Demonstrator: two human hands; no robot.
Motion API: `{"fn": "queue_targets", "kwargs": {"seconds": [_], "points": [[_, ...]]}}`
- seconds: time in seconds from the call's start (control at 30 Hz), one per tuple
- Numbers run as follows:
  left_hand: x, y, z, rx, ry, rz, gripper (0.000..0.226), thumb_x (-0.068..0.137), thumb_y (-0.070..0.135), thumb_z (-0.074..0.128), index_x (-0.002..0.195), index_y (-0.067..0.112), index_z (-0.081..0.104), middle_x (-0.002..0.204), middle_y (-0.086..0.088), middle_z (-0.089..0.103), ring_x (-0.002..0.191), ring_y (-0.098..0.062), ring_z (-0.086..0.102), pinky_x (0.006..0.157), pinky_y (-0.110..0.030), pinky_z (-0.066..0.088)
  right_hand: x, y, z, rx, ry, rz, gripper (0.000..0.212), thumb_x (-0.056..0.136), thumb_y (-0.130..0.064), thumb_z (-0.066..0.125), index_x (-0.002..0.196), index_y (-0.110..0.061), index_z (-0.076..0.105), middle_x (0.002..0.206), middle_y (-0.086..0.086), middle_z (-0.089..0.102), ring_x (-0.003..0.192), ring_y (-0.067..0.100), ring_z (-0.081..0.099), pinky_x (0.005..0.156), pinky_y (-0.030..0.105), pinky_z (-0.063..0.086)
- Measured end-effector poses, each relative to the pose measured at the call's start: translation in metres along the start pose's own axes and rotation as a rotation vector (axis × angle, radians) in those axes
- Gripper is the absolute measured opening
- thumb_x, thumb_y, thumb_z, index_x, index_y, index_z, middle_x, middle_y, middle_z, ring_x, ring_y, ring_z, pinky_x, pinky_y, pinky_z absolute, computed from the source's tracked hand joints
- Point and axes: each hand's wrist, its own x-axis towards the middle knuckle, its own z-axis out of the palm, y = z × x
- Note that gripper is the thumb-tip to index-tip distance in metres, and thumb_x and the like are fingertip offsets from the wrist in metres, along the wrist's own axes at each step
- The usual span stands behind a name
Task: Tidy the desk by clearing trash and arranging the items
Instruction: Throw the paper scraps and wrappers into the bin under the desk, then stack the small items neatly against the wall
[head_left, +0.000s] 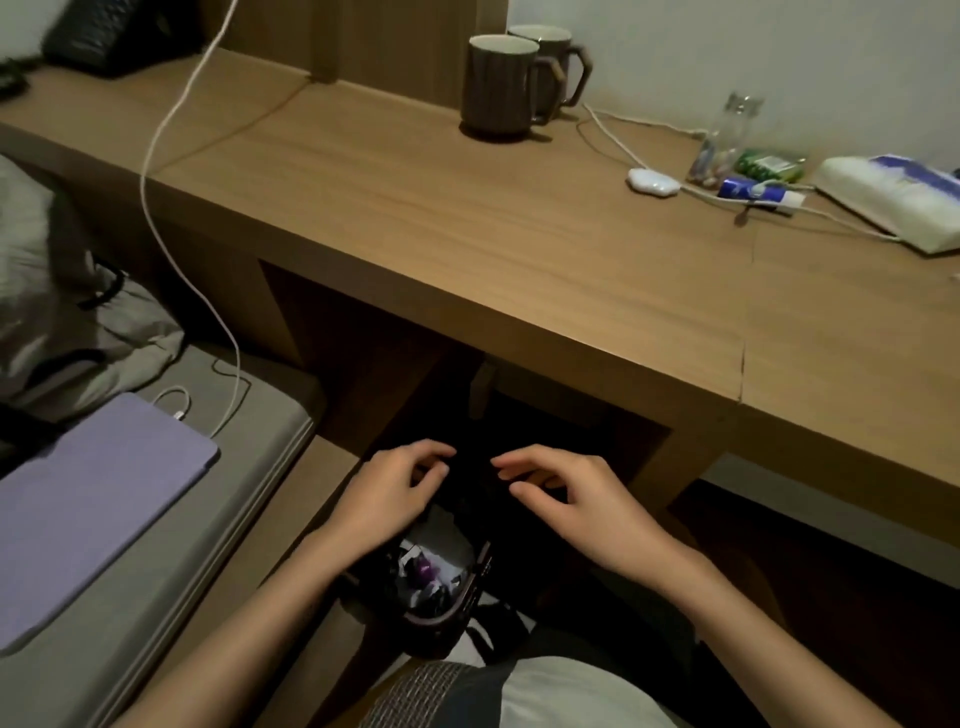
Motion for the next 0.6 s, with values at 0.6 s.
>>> {"fn": "queue_targets", "kwargs": {"seconds": [0.6], "points": [[0.017,0.271,-0.069,-0.207,0.255,0.606,0.032,0.091,0.024,0.057,0.121,0.033,0.058,0.106,0.017,0.065,0.093,0.0,0.059,0.07,-0.017,0.05,-0.079,-0.021,-0.21,-0.31,0.788,-0.045,0.027,0.092,-0.022,0.06,0.118,-0.027,0.064,0.095,-0.012,0.069,0.084,0.004,0.062,0.076,0.032,0.056]]}}
